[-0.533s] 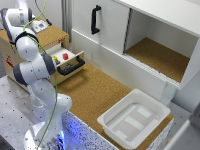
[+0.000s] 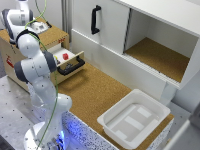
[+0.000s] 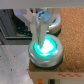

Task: Move the green light switch to turn on the green light

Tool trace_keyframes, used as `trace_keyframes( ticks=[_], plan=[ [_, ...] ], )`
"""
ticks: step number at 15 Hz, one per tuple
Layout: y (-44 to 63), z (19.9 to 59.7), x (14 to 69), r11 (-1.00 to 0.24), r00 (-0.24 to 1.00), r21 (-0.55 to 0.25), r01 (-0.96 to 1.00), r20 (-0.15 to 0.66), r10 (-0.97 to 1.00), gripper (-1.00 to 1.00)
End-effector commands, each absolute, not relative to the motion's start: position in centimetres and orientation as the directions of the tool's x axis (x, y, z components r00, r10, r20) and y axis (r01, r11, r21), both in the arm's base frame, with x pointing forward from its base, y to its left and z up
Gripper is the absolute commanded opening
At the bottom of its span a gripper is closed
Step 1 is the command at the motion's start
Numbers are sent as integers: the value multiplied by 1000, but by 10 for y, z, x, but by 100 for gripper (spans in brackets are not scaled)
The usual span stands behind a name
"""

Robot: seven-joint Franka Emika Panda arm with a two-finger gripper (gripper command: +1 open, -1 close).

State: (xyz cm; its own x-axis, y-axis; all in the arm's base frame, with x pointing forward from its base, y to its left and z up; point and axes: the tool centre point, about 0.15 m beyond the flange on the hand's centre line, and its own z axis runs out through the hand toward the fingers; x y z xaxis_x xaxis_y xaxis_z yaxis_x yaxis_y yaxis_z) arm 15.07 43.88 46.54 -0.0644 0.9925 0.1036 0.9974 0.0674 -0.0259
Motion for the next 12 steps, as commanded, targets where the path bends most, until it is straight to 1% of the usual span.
trace_keyframes(
  ticks=[1, 4, 5, 8, 9, 12],
  plan=[
    [449, 436, 156, 64, -60, -40, 997, 95, 994, -100],
    [457, 442, 154, 70, -68, -17, 997, 117, 991, -100],
    [458, 452, 156, 69, -68, 1, 998, 137, 988, -100],
    [444, 511, 157, 16, -32, 74, 997, 219, 975, -100],
    [437, 521, 153, 22, -40, 87, 996, 214, 976, -100],
    [409, 547, 146, -24, -8, 132, 991, 236, 972, -100]
  ],
)
